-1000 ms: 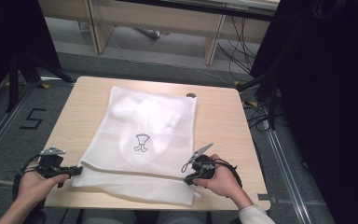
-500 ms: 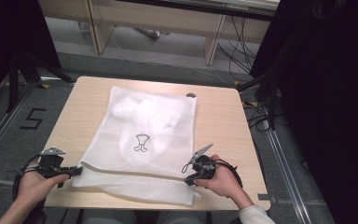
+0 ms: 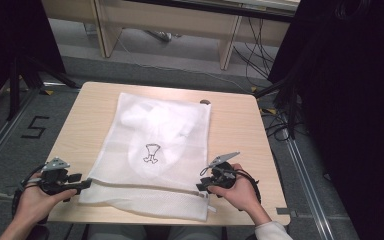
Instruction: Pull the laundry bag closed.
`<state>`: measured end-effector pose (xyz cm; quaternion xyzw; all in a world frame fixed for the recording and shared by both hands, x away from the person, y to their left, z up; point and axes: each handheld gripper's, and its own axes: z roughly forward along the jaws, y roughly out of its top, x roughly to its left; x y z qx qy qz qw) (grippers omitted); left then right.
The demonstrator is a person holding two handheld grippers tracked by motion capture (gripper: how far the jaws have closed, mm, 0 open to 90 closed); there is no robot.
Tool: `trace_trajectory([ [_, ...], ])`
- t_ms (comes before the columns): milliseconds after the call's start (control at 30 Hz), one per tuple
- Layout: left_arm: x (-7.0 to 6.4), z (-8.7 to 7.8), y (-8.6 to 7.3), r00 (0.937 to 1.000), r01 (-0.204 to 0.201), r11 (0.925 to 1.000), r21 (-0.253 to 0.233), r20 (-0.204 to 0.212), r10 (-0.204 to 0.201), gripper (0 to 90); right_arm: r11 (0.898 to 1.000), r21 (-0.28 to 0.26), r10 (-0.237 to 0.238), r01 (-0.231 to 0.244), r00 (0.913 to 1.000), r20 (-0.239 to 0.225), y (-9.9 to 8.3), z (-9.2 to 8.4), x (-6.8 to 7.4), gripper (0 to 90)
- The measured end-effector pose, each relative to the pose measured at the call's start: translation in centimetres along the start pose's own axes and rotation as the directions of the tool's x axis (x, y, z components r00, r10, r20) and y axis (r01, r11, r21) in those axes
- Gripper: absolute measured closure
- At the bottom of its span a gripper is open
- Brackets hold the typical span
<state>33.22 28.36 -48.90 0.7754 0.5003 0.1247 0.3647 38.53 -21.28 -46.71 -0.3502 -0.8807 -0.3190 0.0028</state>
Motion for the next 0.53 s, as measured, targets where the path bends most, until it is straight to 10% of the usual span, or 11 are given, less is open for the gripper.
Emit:
trace_trajectory([
  [233,0.0,-0.3,0.0,0.9981,0.052,0.9937,-0.099,-0.026,-0.055,38.6,0.975,-0.18,0.154,-0.13,0.9806,0.122,-0.7,-1.0,-1.6,61.1],
  [367,0.1,-0.6,0.0,0.9986,0.028,0.9922,-0.121,-0.042,-0.033,37.7,0.951,-0.22,0.257,-0.218,0.9518,0.168,-1.5,-1.6,-2.7,60.2],
  [533,0.0,-0.9,0.2,0.9949,0.027,0.9807,-0.194,-0.09,-0.045,38.5,0.941,-0.214,0.301,-0.262,0.9374,0.176,-2.1,-2.7,-3.5,56.7],
])
